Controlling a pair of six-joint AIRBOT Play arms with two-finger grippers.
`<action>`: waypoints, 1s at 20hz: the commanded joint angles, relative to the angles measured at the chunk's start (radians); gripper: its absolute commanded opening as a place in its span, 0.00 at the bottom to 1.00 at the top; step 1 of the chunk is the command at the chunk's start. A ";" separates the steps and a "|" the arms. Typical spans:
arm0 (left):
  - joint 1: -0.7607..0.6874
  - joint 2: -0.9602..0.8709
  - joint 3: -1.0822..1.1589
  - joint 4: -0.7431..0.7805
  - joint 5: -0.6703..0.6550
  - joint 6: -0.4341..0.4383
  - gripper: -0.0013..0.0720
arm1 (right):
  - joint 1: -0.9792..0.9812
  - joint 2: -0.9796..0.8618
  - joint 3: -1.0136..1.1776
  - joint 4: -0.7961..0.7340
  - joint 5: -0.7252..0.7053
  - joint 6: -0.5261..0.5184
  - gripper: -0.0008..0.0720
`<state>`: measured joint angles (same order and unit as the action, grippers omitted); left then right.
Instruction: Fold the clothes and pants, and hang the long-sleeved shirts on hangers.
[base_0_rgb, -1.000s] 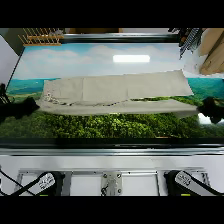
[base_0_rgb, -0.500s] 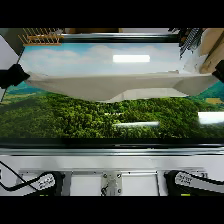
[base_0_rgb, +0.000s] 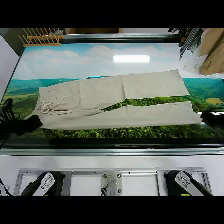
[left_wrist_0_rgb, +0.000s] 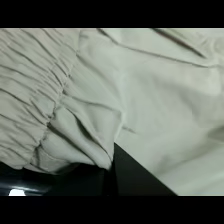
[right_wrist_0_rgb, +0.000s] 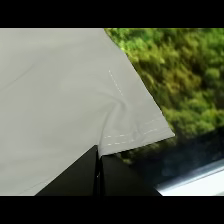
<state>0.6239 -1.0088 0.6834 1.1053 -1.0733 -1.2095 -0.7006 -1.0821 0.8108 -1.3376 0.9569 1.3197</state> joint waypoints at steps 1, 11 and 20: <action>0.060 0.070 -0.138 -0.001 0.031 0.049 0.03 | -0.054 0.045 -0.160 -0.048 -0.024 -0.015 0.02; 0.058 0.080 -0.163 -0.001 0.036 0.077 0.03 | -0.052 0.046 -0.168 -0.047 0.047 -0.003 0.82; 0.058 0.080 -0.163 -0.001 0.030 0.077 0.03 | 0.040 -0.097 0.143 0.179 0.035 0.129 0.79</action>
<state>0.6811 -0.9291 0.5213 1.1042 -1.0397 -1.1339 -0.7151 -1.0916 0.8516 -1.2663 1.0313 1.4158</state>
